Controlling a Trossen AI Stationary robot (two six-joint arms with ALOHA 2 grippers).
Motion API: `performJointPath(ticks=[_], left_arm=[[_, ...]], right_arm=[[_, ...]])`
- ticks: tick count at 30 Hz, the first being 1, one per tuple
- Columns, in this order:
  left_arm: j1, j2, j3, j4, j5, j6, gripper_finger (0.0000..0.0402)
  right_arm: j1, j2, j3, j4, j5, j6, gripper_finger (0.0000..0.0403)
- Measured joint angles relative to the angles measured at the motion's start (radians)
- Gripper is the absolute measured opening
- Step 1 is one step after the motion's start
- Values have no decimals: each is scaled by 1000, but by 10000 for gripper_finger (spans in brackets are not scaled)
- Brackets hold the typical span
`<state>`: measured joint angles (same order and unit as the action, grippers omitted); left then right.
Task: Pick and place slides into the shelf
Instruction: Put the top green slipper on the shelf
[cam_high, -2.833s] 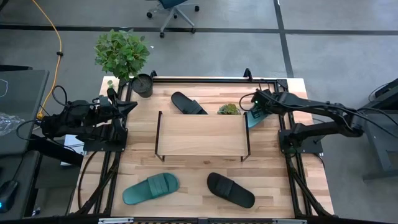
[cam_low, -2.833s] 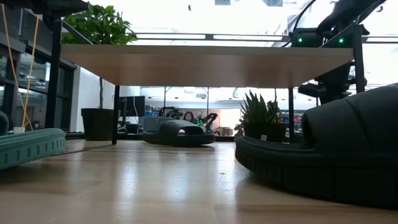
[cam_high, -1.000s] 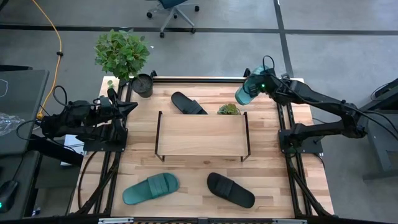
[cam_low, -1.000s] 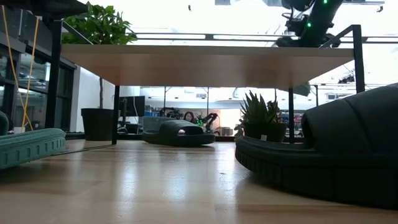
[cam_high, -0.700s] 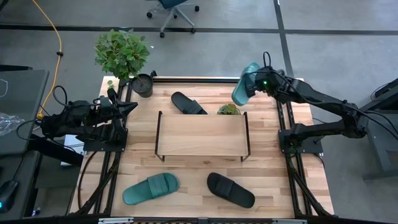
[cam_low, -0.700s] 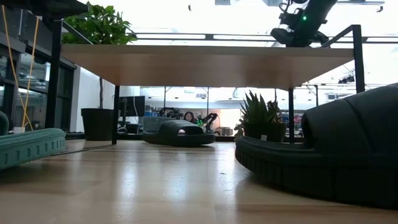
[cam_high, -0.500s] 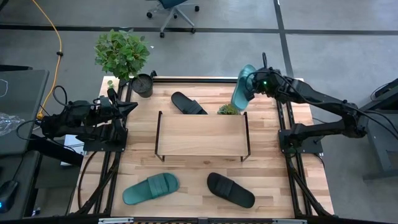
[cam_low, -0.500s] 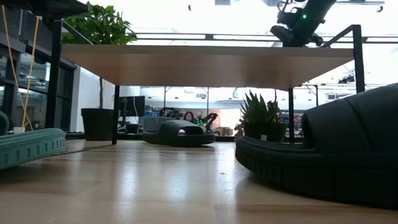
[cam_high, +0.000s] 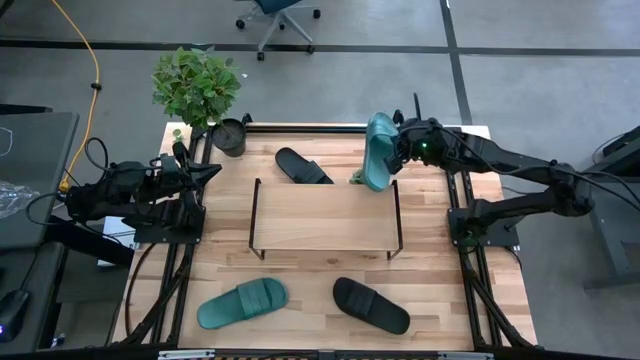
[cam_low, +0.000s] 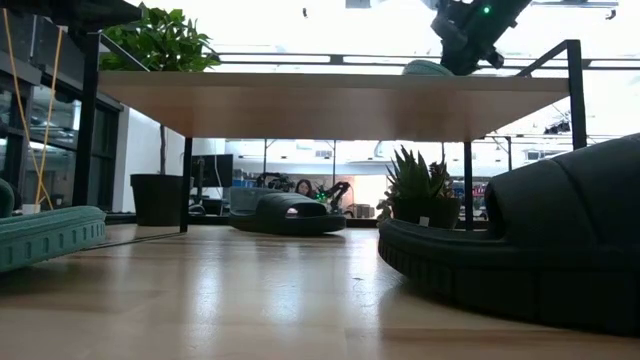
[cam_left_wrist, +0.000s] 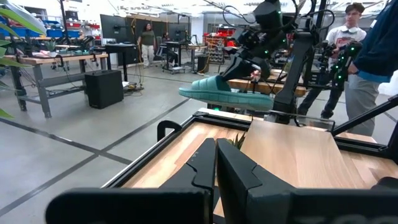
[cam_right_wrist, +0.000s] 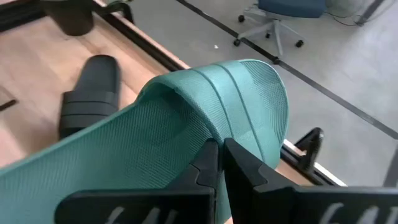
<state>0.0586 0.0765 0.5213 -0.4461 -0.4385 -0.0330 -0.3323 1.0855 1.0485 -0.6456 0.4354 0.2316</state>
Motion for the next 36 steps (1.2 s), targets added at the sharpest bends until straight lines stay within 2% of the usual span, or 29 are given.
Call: performJointPath(ticks=[14, 20, 25, 36], left_arm=[[0, 0, 0, -3, 0, 1, 3], [0, 0, 0, -3, 0, 1, 3], [0, 0, 0, -2, 0, 1, 3], [0, 0, 0, -1, 0, -1, 3]], right_arm=[[152, 0, 0, 0, -17, 107, 0], [177, 21, 13, 18, -39, 111, 0], [155, 69, 137, -52, -84, 83, 0], [142, 214, 467, -407, -231, 131, 0]])
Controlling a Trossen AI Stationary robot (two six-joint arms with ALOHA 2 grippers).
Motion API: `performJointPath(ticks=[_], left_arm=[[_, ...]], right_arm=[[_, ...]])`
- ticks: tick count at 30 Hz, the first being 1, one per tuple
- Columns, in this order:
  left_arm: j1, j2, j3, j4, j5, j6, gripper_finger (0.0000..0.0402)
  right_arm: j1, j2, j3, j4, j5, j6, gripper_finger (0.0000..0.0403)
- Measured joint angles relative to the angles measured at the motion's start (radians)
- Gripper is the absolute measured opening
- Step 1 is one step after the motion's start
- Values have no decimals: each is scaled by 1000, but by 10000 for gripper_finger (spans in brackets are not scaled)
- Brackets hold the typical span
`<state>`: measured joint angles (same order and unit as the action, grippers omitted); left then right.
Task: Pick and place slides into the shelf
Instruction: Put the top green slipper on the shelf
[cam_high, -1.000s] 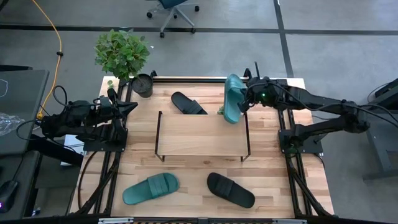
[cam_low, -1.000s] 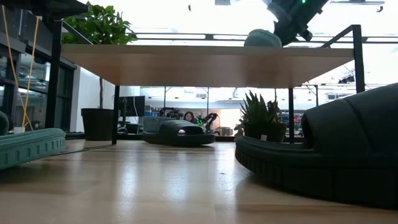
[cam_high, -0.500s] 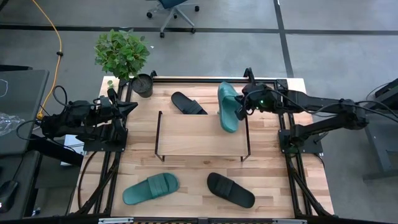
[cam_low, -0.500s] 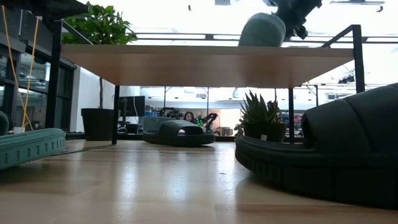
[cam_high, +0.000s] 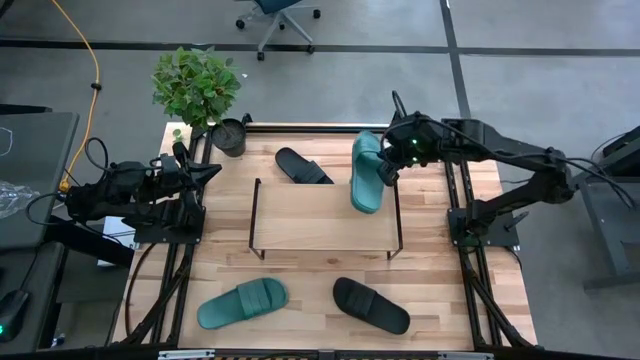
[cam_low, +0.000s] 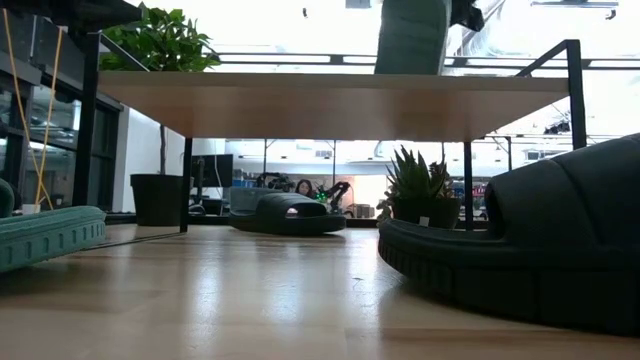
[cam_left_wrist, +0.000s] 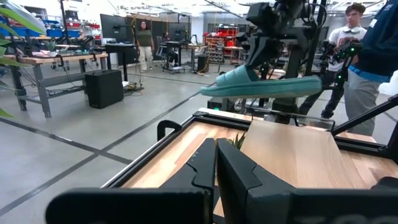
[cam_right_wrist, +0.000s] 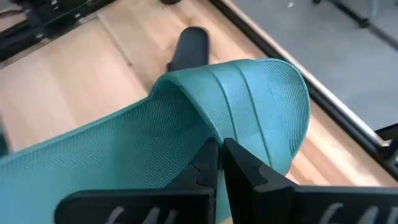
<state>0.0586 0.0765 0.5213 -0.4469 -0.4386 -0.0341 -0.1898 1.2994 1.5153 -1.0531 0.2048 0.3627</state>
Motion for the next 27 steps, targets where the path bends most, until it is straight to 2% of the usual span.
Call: performJointPath(ticks=[8, 21, 27], left_arm=[[0, 0, 0, 0, 0, 0, 3], [0, 0, 0, -21, 0, 3, 3], [0, 0, 0, -28, 0, 3, 3]], right_arm=[[0, 115, 187, -134, -48, -5, 0], [0, 216, 399, -296, -90, -23, 0], [0, 253, 454, -364, -131, -10, 0]])
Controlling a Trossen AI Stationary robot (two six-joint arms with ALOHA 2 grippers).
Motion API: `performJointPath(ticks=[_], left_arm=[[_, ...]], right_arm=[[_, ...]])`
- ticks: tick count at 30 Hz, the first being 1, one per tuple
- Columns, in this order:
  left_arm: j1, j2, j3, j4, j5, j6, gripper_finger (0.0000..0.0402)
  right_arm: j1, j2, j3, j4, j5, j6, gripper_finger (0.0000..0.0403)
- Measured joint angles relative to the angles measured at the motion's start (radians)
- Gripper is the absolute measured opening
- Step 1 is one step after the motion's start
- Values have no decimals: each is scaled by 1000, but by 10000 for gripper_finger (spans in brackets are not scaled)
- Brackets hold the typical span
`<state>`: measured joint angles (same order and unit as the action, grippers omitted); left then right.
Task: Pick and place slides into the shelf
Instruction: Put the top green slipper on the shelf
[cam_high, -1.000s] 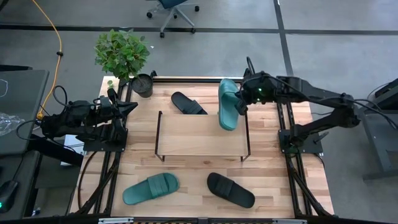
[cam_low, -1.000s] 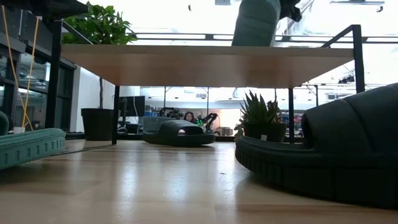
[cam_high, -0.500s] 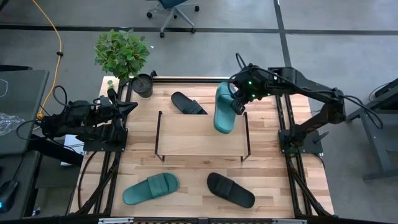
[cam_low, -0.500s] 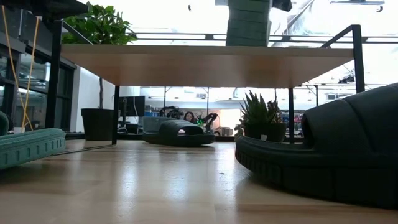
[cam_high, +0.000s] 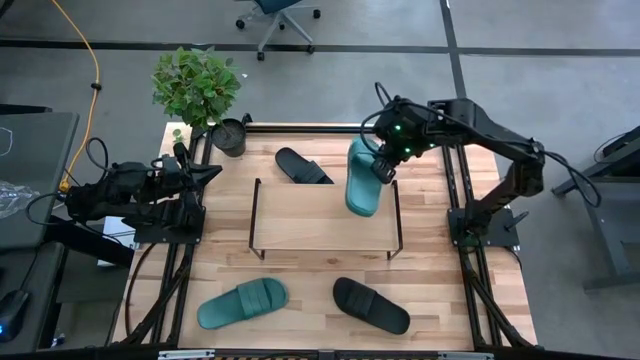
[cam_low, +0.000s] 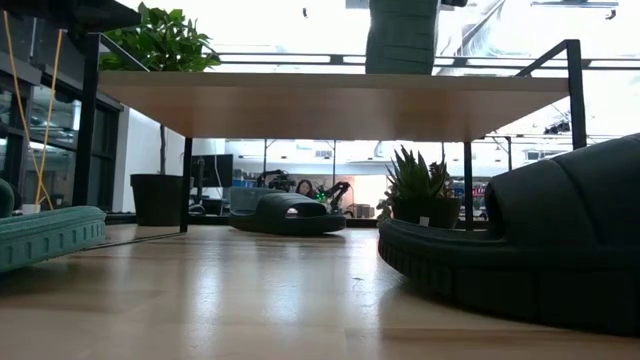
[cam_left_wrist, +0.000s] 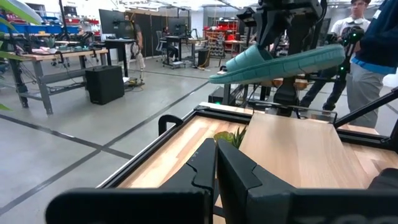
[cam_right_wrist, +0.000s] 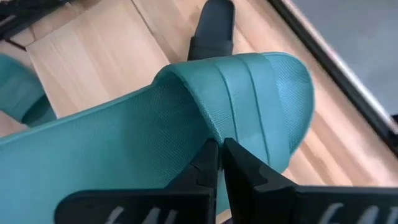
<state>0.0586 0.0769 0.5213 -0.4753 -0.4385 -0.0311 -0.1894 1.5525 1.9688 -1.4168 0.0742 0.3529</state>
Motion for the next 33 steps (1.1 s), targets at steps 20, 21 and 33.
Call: performJointPath(ticks=[20, 21, 33], left_arm=[[0, 0, 0, 1, 0, 0, 3], [0, 0, 0, 1, 0, 0, 3], [0, 0, 0, 1, 0, 0, 3]], right_arm=[[113, 97, -7, -133, 1, 5, 0], [121, 99, -7, -136, 5, 6, 0], [193, 110, -33, -141, 98, -53, 0]])
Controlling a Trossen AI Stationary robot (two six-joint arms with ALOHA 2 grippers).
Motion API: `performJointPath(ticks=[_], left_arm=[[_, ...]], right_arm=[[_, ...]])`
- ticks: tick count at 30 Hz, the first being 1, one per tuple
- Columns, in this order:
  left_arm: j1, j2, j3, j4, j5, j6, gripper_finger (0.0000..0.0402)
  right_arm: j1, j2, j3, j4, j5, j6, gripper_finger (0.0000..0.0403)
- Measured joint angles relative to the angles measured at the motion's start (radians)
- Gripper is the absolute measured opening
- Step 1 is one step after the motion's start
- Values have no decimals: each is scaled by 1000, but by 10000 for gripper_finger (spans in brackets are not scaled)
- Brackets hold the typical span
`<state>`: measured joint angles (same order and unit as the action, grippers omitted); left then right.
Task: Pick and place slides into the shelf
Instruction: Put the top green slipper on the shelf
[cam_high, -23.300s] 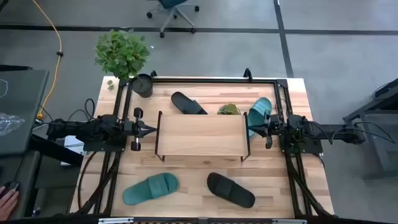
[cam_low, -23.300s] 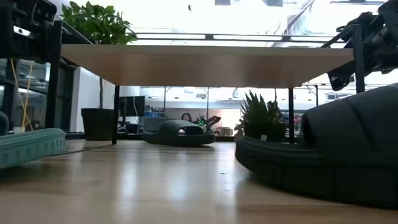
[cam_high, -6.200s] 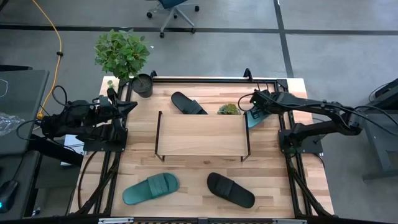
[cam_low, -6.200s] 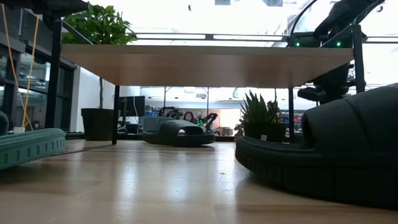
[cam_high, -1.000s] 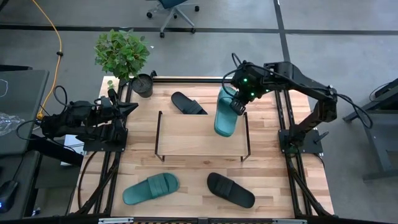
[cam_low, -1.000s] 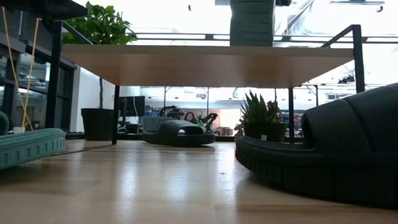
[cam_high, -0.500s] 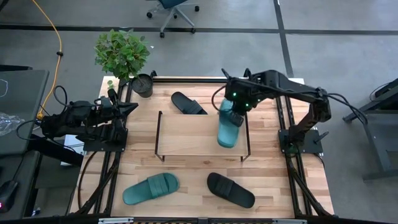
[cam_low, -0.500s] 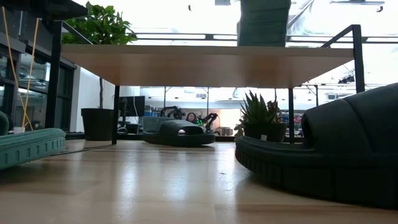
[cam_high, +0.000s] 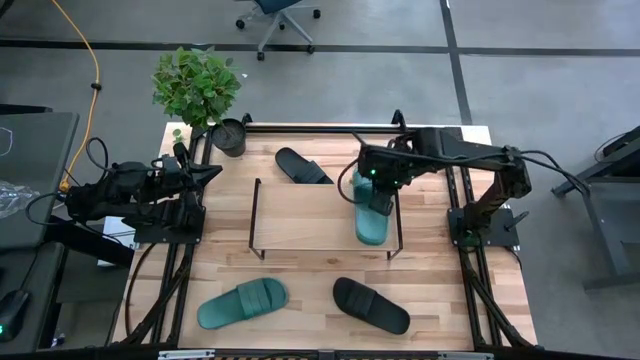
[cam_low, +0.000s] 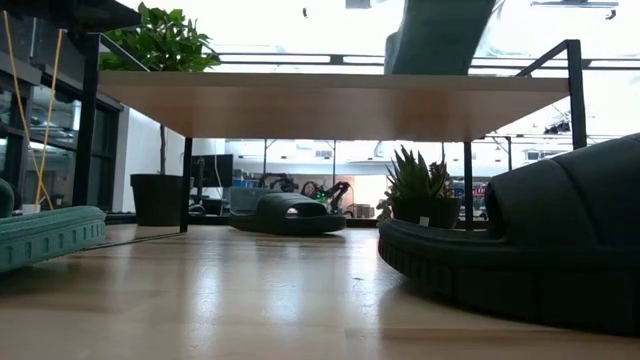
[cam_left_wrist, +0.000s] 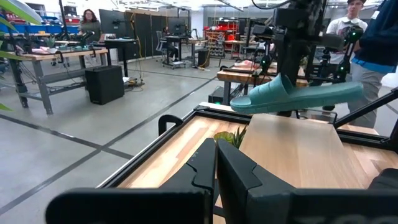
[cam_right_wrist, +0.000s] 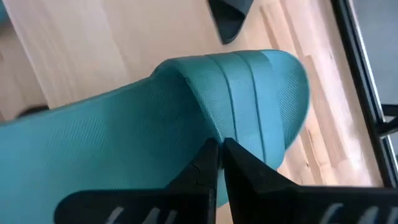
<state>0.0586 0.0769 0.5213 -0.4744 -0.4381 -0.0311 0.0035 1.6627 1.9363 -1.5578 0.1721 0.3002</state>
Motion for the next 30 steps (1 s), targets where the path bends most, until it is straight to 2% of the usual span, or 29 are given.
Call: performJointPath(ticks=[11, 21, 30], left_arm=[[0, 0, 0, -4, 15, 0, 3], [0, 0, 0, -8, 15, -3, 3], [0, 0, 0, -8, 15, -3, 3]], right_arm=[[39, -2, -131, 36, 34, -84, 0], [65, -87, -295, 152, 35, -39, 0], [66, -104, -304, 153, 53, -30, 0]])
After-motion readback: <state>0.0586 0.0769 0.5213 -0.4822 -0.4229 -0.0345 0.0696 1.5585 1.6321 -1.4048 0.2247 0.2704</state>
